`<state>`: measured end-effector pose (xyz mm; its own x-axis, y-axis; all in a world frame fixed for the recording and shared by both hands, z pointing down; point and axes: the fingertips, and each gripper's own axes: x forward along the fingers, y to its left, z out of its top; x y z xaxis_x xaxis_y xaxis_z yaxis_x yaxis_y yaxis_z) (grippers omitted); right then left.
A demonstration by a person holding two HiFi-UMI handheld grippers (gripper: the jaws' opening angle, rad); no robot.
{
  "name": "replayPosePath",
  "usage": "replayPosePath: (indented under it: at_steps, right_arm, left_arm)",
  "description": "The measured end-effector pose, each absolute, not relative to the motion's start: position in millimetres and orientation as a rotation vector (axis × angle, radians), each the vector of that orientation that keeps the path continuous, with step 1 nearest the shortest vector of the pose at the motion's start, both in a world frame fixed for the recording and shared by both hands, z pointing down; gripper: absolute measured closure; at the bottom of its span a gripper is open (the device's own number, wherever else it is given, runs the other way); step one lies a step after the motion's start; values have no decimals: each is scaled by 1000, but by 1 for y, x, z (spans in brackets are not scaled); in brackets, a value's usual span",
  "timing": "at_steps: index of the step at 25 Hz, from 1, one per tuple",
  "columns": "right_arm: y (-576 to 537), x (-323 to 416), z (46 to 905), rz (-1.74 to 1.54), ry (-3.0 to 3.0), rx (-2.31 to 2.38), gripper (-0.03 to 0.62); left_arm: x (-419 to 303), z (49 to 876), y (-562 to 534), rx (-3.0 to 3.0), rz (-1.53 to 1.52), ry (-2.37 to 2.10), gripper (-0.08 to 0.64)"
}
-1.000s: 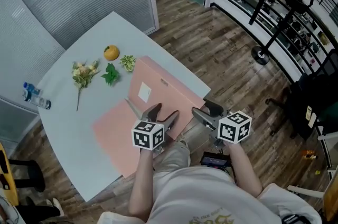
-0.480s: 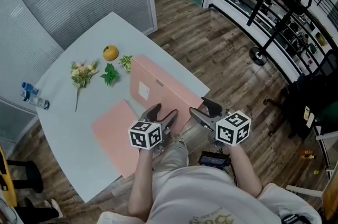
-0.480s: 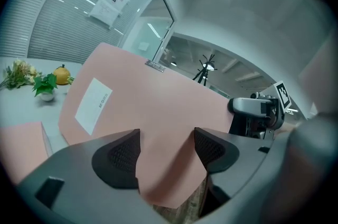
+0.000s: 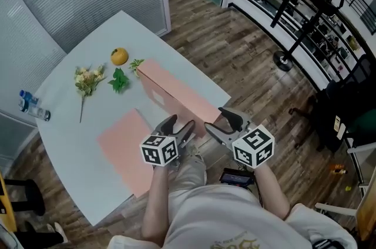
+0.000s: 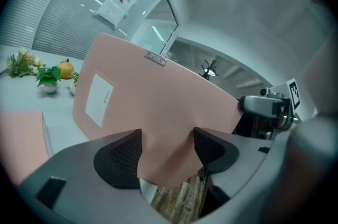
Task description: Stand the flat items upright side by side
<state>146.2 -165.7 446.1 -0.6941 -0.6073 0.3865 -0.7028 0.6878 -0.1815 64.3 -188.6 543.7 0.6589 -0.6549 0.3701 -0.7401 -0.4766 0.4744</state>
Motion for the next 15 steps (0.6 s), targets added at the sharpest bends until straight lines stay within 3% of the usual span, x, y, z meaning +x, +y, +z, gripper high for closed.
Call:
replayPosePath:
  at_steps: [15]
  right_arm:
    - [-151,125,445,466,-2539,1083,319]
  left_arm:
    - [39,526,-174,2230,40,-1060,247]
